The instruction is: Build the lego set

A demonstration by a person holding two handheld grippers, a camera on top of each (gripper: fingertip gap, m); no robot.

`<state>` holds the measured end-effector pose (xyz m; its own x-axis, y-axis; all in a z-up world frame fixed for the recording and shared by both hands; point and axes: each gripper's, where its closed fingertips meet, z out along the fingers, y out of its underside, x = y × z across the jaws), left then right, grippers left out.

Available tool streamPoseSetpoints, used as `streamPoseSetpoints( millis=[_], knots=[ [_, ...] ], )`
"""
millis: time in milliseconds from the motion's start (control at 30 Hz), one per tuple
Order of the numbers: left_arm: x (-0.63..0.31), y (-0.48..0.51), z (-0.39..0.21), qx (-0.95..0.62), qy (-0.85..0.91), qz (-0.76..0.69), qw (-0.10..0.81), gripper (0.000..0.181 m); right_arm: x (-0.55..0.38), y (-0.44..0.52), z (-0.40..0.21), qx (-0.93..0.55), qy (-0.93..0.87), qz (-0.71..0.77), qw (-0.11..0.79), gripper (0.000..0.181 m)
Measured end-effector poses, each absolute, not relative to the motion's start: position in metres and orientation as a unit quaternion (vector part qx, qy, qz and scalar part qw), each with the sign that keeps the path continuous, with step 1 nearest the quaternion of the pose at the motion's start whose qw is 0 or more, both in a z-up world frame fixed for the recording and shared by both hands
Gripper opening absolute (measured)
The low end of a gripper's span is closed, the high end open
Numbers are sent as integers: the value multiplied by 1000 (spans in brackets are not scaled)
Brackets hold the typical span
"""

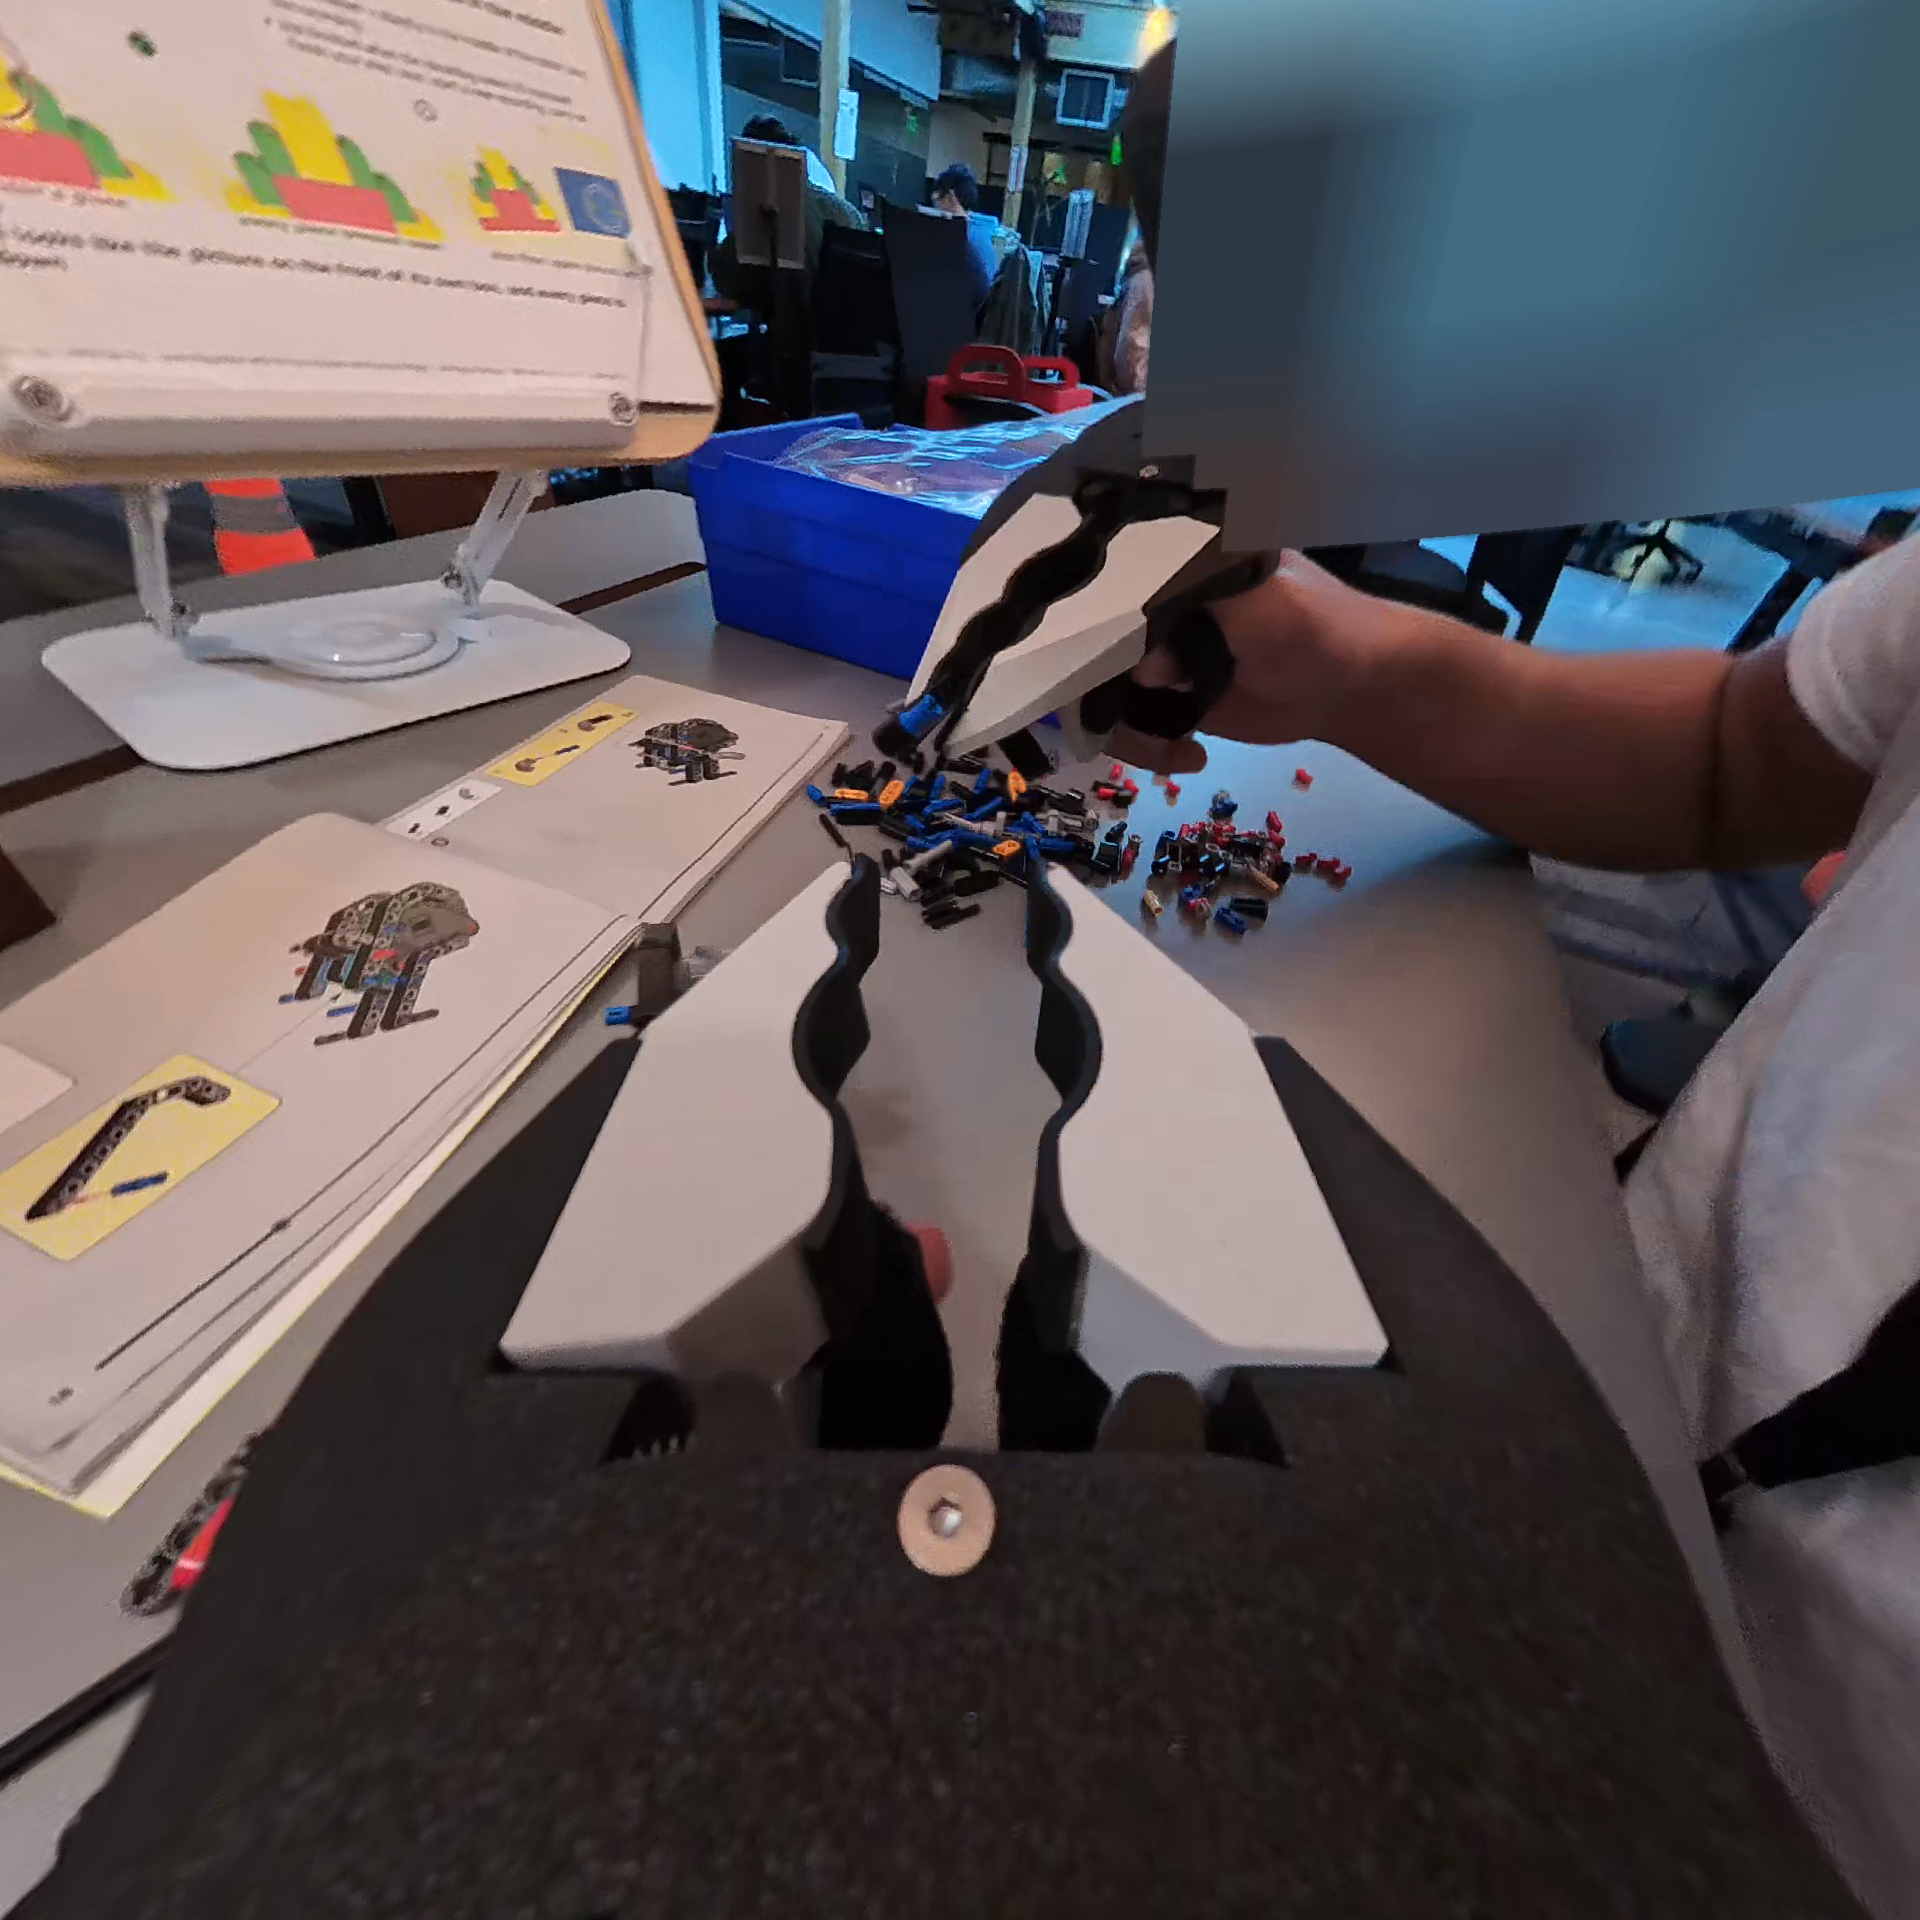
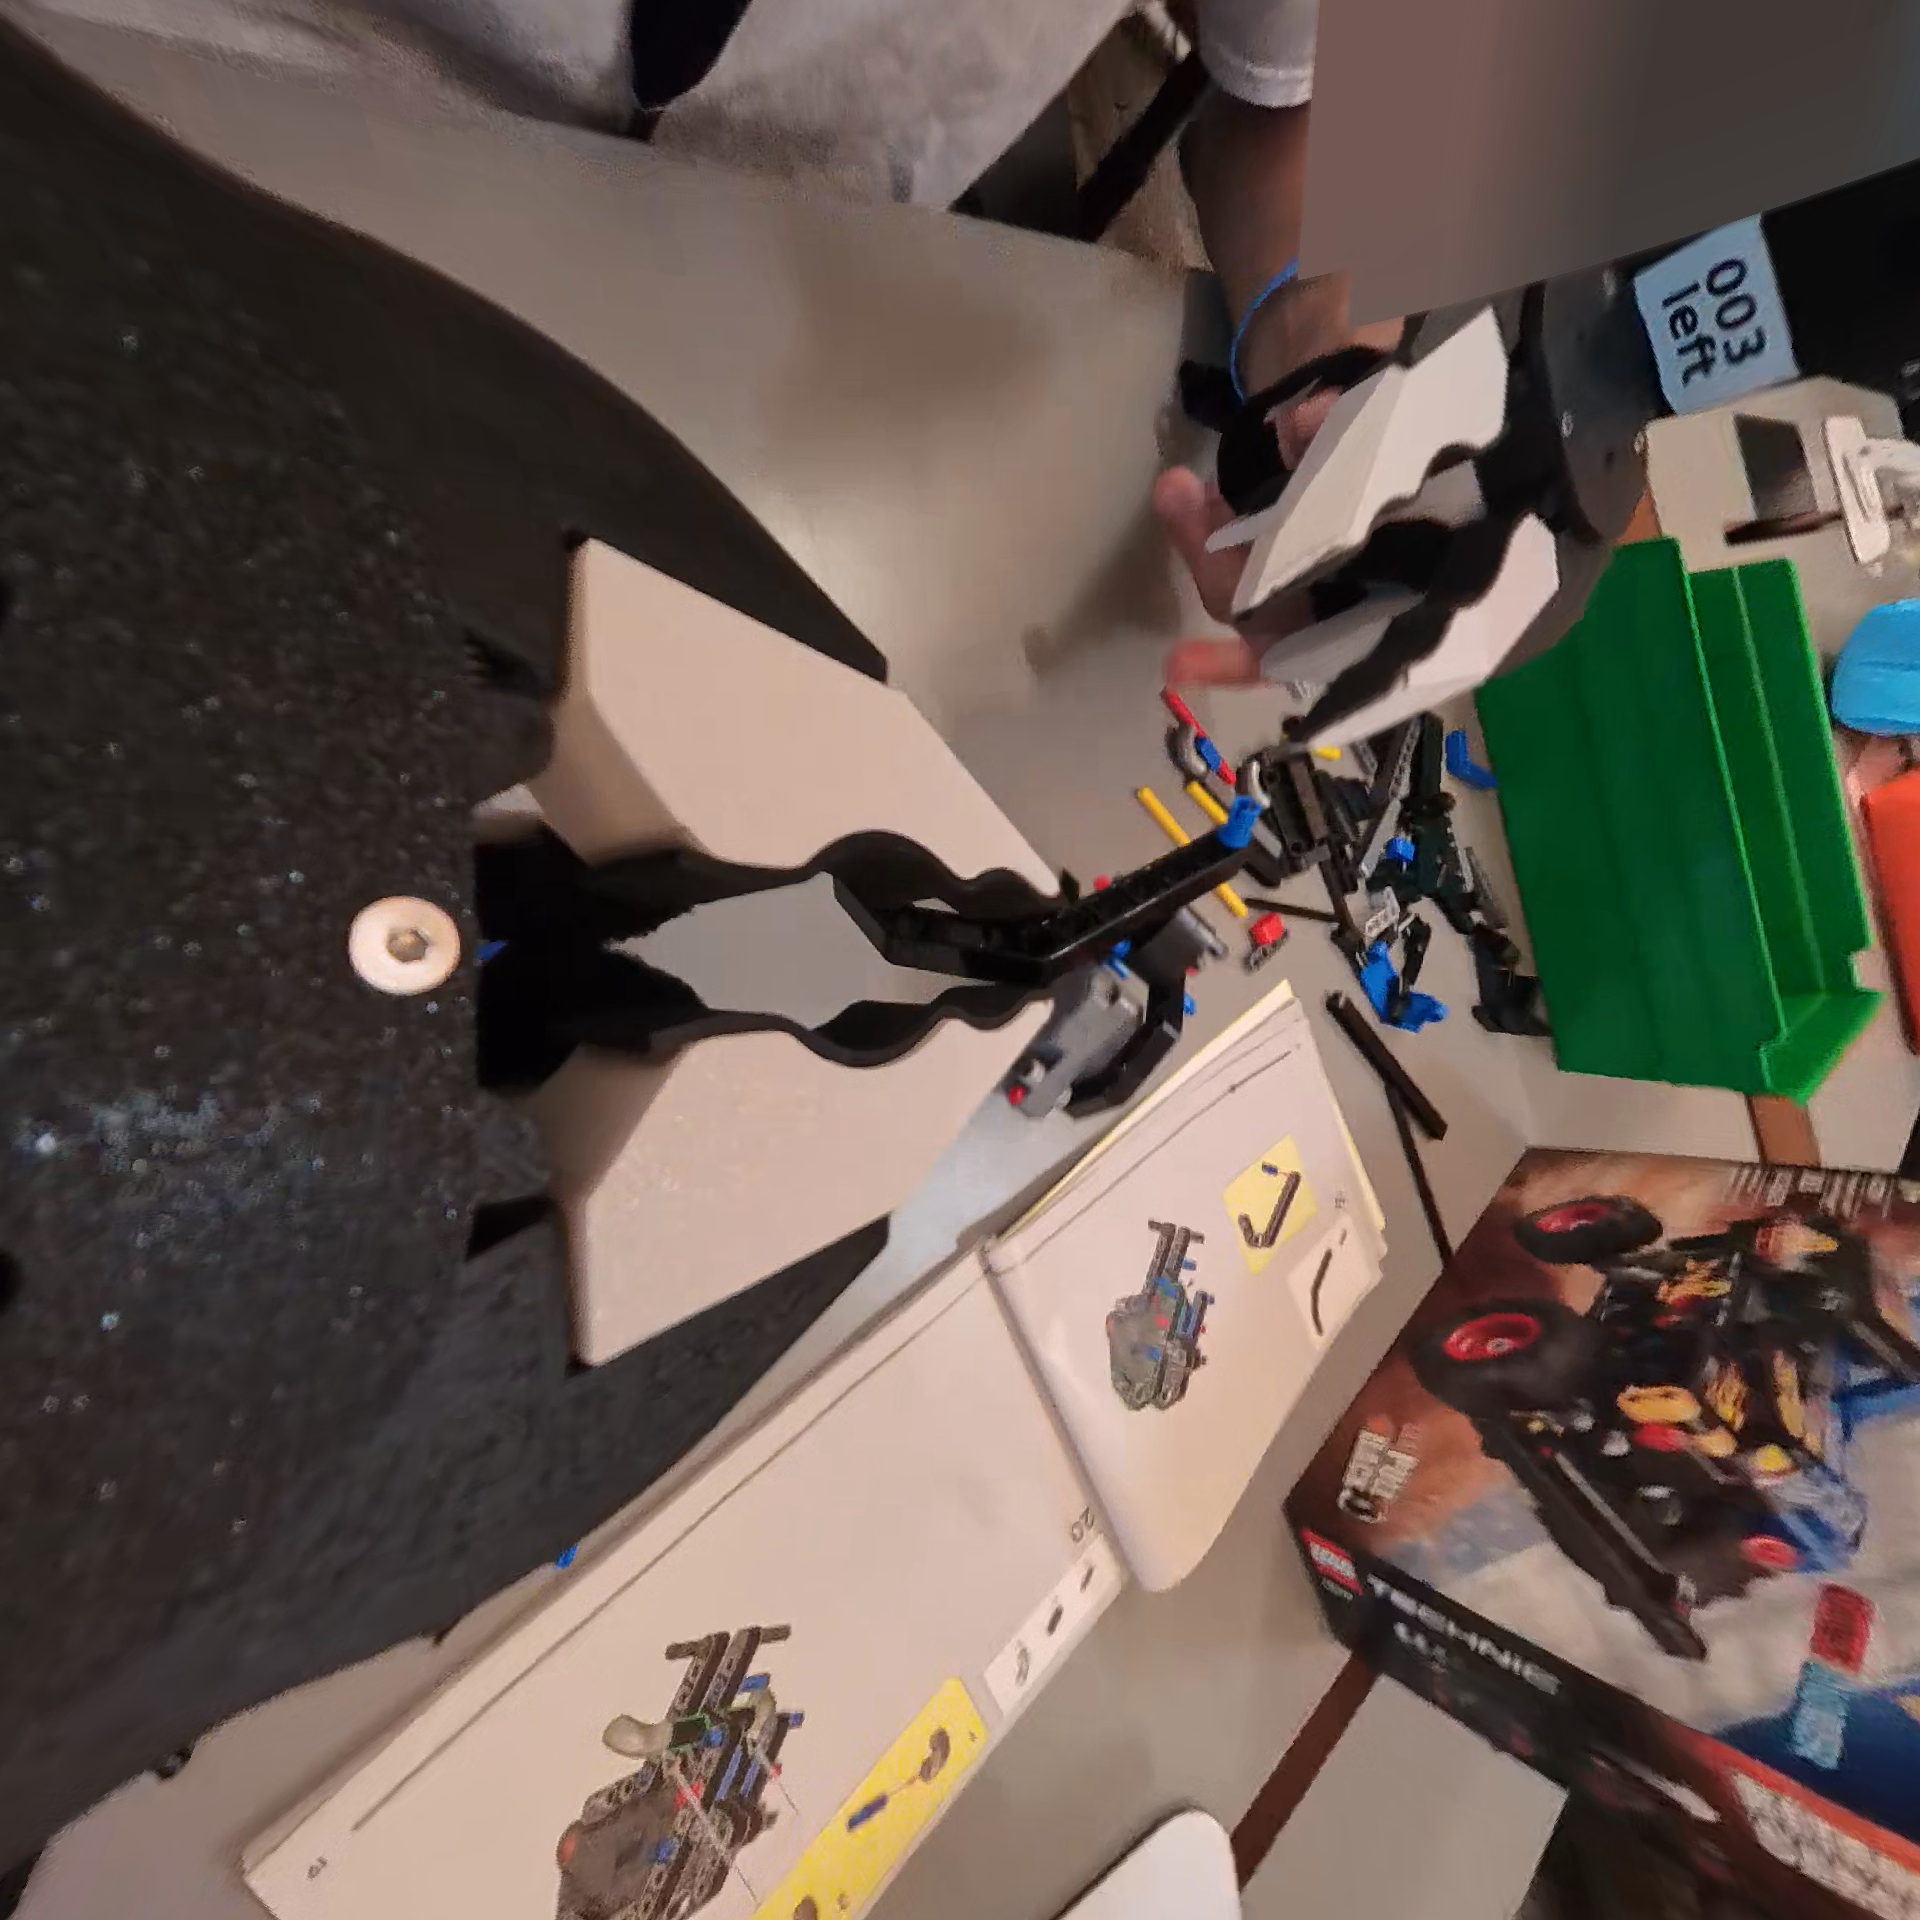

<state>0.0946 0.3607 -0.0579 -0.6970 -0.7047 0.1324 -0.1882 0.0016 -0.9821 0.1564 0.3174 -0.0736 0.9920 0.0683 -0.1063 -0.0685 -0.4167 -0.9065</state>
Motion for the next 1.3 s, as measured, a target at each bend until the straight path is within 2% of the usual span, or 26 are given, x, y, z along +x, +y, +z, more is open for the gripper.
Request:
streamPoseSetpoints(
  millis=[267, 467, 733, 1300],
  knots=[
    [113, 389, -73, -397, 661, -607, 194, 20, 188, 317, -85, -805, 30, 22, 592, 11],
    [119, 396, -77, -416, 652, -606, 188, 18, 191, 313, -101, -823, 26, -3, 567, 11],
    [122, 406, -76, -409, 666, -575, 241, 14, 196, 310, -95, -816, 28, -18, 577, 11],
    [127, 412, -88, -434, 660, -576, 213, 12, 201, 307, -103, -821, 37, -7, 570, 11]
  ],
)
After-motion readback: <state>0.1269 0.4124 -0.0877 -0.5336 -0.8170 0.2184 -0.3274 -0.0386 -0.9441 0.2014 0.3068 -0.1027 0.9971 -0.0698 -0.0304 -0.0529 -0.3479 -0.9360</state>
